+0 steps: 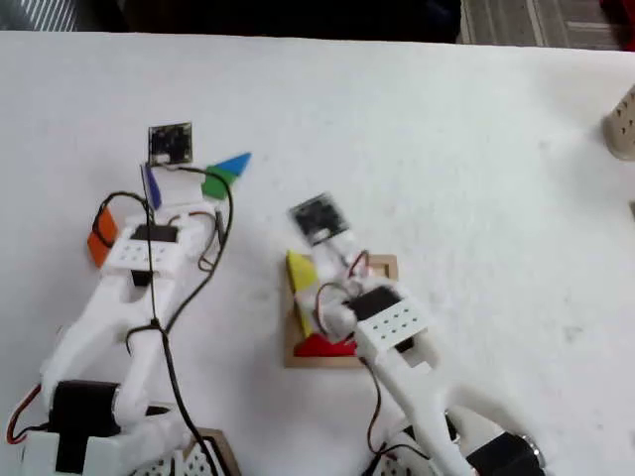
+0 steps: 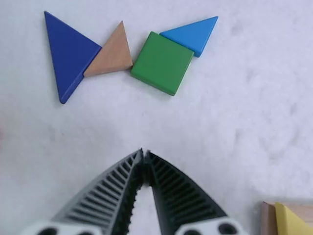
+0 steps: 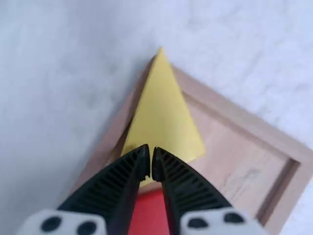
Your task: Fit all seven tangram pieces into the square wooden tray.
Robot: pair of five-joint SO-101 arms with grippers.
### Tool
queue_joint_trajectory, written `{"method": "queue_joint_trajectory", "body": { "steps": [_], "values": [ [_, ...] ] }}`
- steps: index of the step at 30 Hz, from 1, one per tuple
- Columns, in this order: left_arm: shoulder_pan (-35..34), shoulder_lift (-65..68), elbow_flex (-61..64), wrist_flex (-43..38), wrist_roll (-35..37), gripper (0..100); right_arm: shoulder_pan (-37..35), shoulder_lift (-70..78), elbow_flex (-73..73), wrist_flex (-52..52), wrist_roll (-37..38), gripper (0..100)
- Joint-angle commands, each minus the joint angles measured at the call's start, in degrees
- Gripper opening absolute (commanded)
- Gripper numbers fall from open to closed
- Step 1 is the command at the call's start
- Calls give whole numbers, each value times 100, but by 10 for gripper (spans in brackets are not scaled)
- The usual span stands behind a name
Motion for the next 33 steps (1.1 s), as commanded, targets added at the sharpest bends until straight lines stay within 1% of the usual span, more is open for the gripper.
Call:
{"method": "queue_joint_trajectory", "body": {
  "steps": [1, 3, 5, 9, 13, 17, 20, 24, 29, 33],
  "values": [
    [92, -251, 18, -237, -35, 24, 251, 66, -70, -813, -70, 18],
    [92, -242, 123, -448, -35, 24, 233, 338, 97, -1138, 176, 18],
    [92, -251, 229, -624, -35, 24, 251, 541, 62, -1103, 413, 18],
    [92, -251, 255, -668, -35, 24, 180, 532, -255, -145, 818, 18],
    [92, -251, 255, -668, -35, 24, 136, 514, -290, 462, 1073, 18],
    [92, -251, 255, -668, -35, 24, 145, 497, -299, 743, 1081, 18],
    [92, -251, 255, -668, -35, 24, 136, 215, -246, 910, 1099, 18],
    [92, -251, 255, -668, -35, 24, 92, -338, 114, 1077, 1459, 18],
    [92, -251, 237, -668, -35, 24, 251, -1165, 378, 1086, 1433, 18],
    [92, -251, 237, -659, -35, 24, 804, -1341, 422, 752, 923, 18]
  ]
}}
